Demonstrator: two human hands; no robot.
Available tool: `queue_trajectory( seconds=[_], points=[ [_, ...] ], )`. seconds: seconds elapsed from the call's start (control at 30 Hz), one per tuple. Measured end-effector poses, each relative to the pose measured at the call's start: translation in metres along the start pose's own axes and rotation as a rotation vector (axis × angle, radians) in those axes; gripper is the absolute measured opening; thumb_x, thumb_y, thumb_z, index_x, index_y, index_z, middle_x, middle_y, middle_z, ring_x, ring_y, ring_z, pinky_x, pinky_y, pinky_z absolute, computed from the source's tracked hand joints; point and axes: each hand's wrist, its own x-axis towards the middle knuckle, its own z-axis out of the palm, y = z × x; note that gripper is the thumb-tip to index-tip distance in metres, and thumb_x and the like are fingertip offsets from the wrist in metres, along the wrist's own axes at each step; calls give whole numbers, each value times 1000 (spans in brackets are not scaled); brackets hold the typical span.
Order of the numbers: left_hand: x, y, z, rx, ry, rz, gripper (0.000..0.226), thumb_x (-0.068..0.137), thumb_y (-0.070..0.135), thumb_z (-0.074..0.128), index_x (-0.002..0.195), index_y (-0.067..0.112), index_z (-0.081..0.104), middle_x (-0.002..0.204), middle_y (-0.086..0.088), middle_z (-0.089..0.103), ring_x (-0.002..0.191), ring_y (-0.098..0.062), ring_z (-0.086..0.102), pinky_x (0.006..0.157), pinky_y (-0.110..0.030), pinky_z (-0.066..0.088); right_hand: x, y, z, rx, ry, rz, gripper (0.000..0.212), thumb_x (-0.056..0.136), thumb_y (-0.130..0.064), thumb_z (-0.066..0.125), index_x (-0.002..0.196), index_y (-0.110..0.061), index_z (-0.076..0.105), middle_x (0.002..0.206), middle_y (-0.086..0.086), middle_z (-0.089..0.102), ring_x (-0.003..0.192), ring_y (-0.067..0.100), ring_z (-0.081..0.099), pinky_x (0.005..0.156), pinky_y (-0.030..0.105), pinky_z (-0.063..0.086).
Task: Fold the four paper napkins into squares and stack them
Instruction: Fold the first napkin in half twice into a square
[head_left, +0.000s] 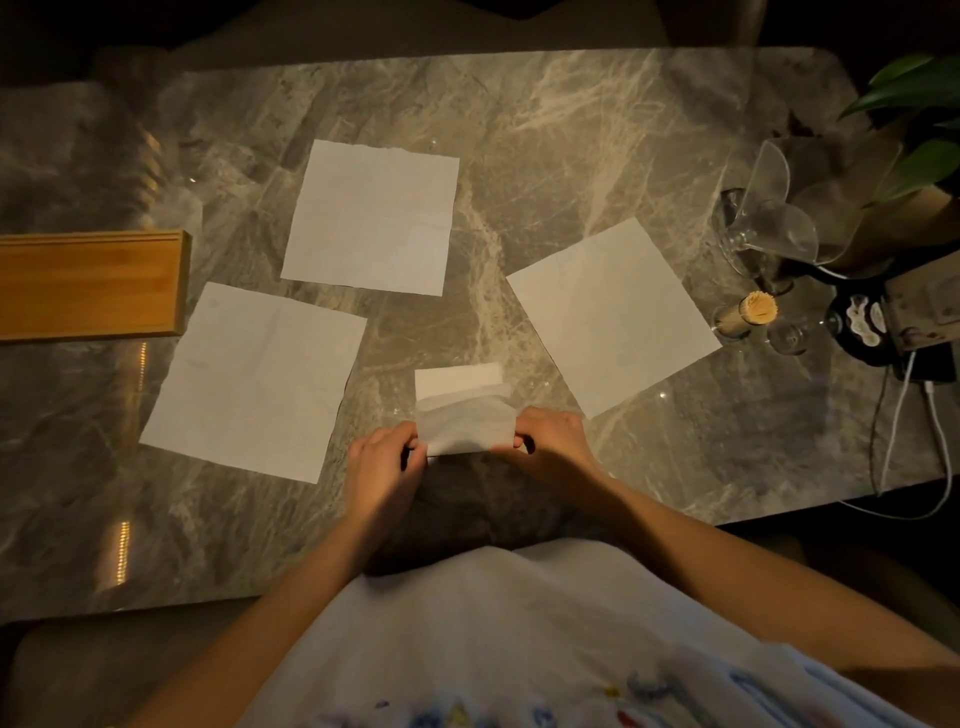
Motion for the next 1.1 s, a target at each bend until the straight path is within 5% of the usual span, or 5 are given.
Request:
queue_trajectory(
  seconds=[0.6, 0.87, 1.1],
  points=[
    [2, -3, 7, -43, 0, -130, 14, 91, 24, 44, 92, 23, 59, 74, 5, 62, 72, -14, 57, 86, -42, 45, 4, 1, 1, -185, -52, -26, 35, 94, -44, 50, 65, -24, 48, 78, -6, 54, 76, 14, 44, 80, 32, 22],
    [7, -9, 10, -6, -7, -97, 18, 86, 29, 42, 100, 26, 55, 69, 8, 60, 69, -16, 55, 75, -33, 29, 5, 0, 2, -218, -46, -18, 36, 92, -43, 52, 64, -22, 46, 77, -7, 51, 77, 14, 45, 79, 31, 21],
    [8, -6, 5, 19, 4, -47, 37, 89, 23, 42, 125, 29, 40, 73, 10, 58, 68, -8, 52, 79, -33, 28, 8, 1, 5, -235, -50, 0, 38, 91, -43, 51, 61, -21, 45, 76, -6, 51, 76, 15, 45, 77, 32, 20]
  ],
)
